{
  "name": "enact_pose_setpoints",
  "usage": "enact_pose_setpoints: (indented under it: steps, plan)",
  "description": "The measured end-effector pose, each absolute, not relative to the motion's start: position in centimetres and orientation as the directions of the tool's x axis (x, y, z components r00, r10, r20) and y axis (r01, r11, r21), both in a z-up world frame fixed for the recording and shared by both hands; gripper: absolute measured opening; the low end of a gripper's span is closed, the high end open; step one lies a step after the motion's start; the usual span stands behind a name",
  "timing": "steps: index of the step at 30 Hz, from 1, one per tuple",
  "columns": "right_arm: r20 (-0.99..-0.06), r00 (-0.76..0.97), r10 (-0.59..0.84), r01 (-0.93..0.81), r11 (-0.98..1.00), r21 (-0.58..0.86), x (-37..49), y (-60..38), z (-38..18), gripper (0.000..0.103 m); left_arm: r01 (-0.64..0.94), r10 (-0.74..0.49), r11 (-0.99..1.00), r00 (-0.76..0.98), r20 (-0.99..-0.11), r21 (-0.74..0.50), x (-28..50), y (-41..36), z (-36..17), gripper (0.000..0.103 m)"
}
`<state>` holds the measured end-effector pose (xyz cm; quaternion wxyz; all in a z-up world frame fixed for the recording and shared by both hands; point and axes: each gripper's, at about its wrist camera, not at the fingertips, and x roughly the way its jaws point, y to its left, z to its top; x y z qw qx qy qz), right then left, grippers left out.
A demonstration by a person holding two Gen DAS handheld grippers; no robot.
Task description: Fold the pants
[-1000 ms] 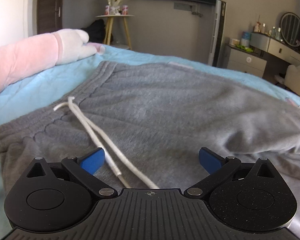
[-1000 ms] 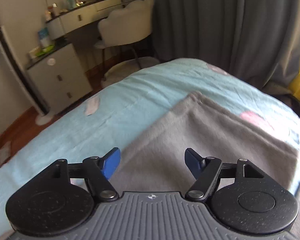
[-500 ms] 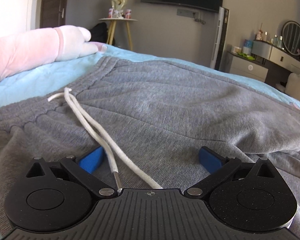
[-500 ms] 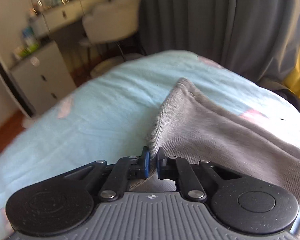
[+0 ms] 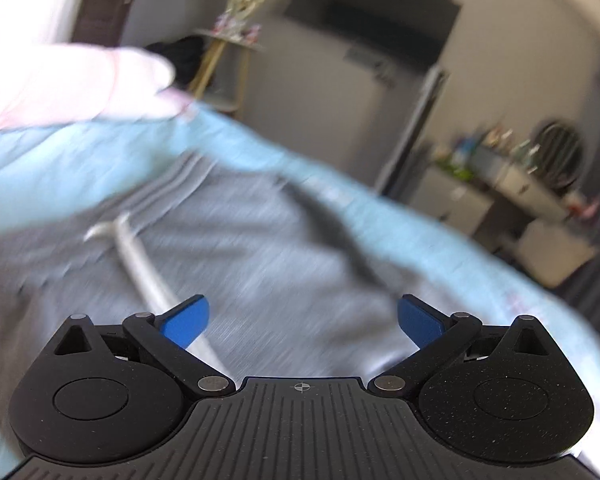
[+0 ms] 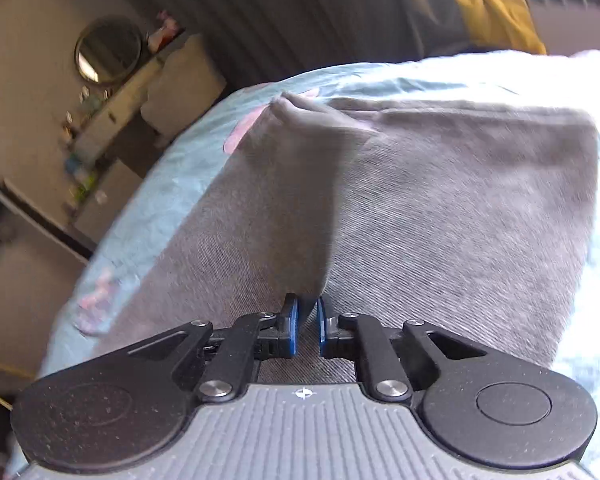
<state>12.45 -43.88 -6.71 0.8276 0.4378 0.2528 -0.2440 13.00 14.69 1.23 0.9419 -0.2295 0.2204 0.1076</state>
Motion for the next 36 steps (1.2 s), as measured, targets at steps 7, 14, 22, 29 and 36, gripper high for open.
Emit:
enact_pose_setpoints:
  steps: [7,14,22,29,36]
  plan:
    - [-0.601,0.791,-0.114,0.579,0.456,0.676,14.7,-45.4,-7.6,0.051,-0.227,-0.101,0.818,0.848,-0.521,-0.528,23.4,17.6,3.0,0.103]
    - [-0.582,0.806,-0.109,0.566,0.426,0.705,15.6,-46.8,-7.9,0.048,-0.337,-0.159,0.758,0.734,-0.660,-0.559,32.7,18.9,-1.3,0.065]
    - [-0.623,0.769,-0.143,0.614,0.437,0.657,16.3,-47.1,-7.5,0.025,-0.334,-0.339,0.666,0.661,-0.670,-0.667,35.8,19.0,-4.2,0.008]
    - [-0.604,0.778,-0.171,0.588,0.537,0.605,15.8,-47.8,-3.6,0.005,-0.190,-0.313,0.735,0.756,-0.574,-0.651,28.0,18.5,1.5,0.006]
    - [-0.530,0.806,-0.263,0.562,0.622,0.545,10.6,-49.7,2.0,0.005,-0.119,-0.310,0.775,0.785,-0.537,-0.621,12.5,17.1,4.9,0.007]
